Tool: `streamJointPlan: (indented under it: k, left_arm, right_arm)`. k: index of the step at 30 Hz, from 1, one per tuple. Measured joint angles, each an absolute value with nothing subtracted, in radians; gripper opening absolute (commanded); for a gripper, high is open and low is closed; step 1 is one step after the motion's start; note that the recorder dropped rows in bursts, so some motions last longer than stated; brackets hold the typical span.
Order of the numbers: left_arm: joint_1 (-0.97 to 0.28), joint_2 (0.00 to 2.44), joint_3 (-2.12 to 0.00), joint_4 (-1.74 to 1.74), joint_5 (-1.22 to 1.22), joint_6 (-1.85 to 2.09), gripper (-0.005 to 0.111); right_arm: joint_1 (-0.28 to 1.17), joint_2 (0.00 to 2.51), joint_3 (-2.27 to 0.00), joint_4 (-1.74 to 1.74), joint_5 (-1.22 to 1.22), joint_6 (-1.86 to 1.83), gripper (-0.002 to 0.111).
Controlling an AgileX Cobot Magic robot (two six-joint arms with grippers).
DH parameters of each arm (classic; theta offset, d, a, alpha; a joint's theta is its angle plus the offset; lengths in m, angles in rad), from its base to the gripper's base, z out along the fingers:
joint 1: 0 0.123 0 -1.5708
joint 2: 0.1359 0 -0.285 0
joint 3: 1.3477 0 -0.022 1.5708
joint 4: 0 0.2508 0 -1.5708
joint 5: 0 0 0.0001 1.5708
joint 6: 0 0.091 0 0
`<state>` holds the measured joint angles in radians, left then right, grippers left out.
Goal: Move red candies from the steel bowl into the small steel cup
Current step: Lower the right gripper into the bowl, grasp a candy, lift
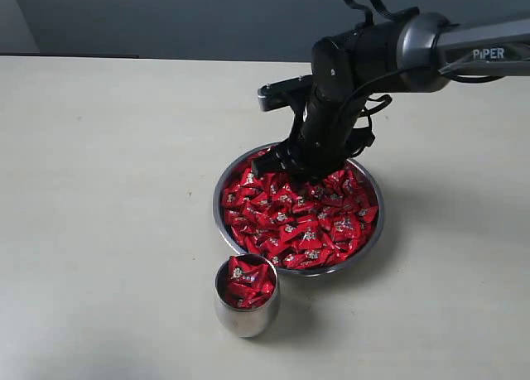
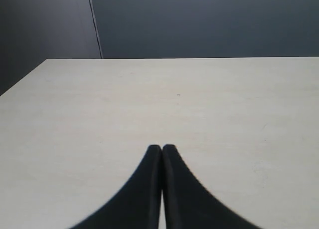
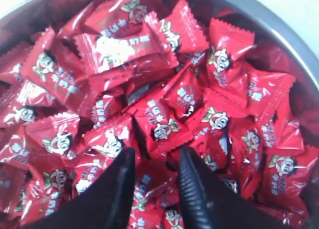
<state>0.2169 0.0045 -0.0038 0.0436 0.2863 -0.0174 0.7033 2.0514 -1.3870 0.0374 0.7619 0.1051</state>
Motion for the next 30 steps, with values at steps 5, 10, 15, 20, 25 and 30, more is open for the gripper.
streamJointPlan:
  k: [5, 10, 15, 20, 25, 30]
  left_arm:
    - [0.217, 0.004, -0.004, 0.044, 0.286, -0.017, 0.000]
    - [0.217, 0.004, -0.004, 0.044, 0.286, -0.017, 0.000]
    - [0.217, 0.004, -0.004, 0.044, 0.286, -0.017, 0.000]
    - [0.217, 0.004, -0.004, 0.044, 0.286, -0.017, 0.000]
    - [0.217, 0.004, -0.004, 0.044, 0.286, -0.017, 0.000]
    - [0.217, 0.004, -0.004, 0.044, 0.286, -0.017, 0.000]
  right_arm:
    - [0.703, 2.051, -1.387, 0.037, 0.760, 0.103, 0.030]
    - [0.703, 2.051, -1.387, 0.032, 0.795, 0.103, 0.030]
    - [0.703, 2.058, -1.387, 0.032, 0.807, 0.105, 0.030]
    - [0.703, 2.091, -1.388, 0.032, 0.816, 0.105, 0.030]
    - [0.703, 2.096, -1.388, 0.032, 0.808, 0.105, 0.030]
    - [0.703, 2.097, -1.388, 0.032, 0.806, 0.105, 0.019]
